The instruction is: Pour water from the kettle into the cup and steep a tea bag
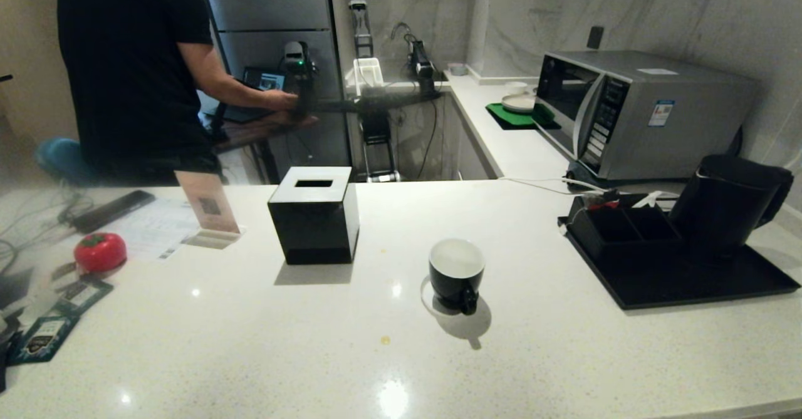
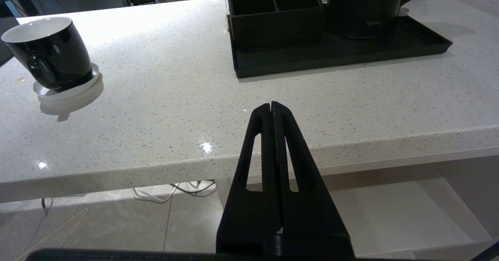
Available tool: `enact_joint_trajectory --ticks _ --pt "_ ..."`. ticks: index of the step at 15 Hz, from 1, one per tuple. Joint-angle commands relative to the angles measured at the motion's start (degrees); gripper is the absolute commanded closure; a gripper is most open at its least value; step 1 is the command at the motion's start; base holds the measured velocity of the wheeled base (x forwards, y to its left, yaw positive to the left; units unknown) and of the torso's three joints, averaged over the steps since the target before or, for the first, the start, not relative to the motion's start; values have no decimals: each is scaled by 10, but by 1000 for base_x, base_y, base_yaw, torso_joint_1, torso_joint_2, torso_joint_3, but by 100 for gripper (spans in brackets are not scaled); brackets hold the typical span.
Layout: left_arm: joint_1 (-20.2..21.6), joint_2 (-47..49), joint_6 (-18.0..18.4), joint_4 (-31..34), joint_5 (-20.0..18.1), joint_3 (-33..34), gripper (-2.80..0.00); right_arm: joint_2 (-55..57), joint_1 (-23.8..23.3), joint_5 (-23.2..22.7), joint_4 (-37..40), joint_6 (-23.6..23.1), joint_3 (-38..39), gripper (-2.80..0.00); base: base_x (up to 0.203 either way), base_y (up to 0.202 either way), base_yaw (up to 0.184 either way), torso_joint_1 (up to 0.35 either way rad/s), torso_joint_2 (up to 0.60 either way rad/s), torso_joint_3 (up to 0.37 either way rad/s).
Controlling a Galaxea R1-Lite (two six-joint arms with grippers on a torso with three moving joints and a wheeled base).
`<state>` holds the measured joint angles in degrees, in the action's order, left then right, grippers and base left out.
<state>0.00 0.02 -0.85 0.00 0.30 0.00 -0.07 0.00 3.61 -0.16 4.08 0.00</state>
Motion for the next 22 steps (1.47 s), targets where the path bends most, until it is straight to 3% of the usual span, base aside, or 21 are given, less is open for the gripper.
enact_joint_trajectory --ticks 1,22 --pt "0 0 0 0 0 0 0 1 0 0 0 0 0 0 0 0 0 0 0 0" --pt "0 0 -1 -1 0 0 0 1 0 0 0 0 0 0 0 -3 0 0 0 0"
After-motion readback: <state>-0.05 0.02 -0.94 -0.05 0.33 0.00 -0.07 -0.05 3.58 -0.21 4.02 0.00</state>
